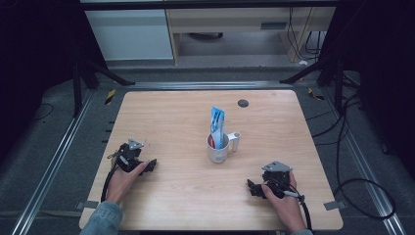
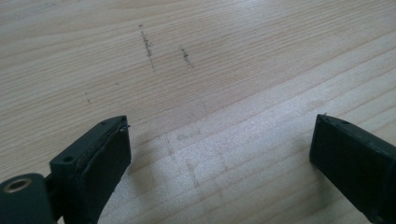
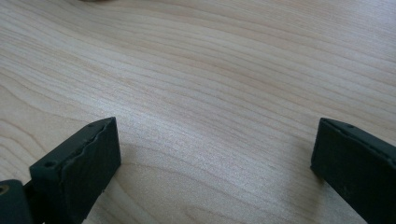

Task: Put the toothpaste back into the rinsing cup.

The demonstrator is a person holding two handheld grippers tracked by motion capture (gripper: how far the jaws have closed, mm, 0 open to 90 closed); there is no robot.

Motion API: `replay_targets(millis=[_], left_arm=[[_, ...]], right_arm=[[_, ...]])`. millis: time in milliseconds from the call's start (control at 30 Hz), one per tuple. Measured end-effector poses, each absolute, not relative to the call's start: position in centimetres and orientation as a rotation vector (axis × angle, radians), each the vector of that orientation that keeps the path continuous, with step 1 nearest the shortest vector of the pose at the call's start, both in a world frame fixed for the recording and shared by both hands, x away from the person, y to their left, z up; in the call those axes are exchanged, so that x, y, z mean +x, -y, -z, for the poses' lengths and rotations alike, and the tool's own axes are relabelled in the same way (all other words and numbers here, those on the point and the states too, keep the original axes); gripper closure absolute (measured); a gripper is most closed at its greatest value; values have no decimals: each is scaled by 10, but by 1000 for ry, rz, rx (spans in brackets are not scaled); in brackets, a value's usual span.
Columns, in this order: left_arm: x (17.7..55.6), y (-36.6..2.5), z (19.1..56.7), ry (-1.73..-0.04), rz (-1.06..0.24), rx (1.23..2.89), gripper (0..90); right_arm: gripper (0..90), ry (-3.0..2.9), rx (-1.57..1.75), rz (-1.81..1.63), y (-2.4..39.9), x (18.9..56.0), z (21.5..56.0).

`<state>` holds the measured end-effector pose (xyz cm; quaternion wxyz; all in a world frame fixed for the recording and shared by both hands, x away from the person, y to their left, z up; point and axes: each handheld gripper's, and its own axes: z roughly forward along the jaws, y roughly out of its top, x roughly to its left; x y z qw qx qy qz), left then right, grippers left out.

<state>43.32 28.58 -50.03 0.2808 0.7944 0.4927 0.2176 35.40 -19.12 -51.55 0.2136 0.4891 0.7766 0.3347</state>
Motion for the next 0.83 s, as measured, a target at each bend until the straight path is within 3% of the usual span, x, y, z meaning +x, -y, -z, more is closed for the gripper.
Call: replay_targets(millis=[833], left_arm=[[440,-294,509,-1280,-562,2059,0]], right_arm=[[17,-2155,1357,-929,191,354,515]])
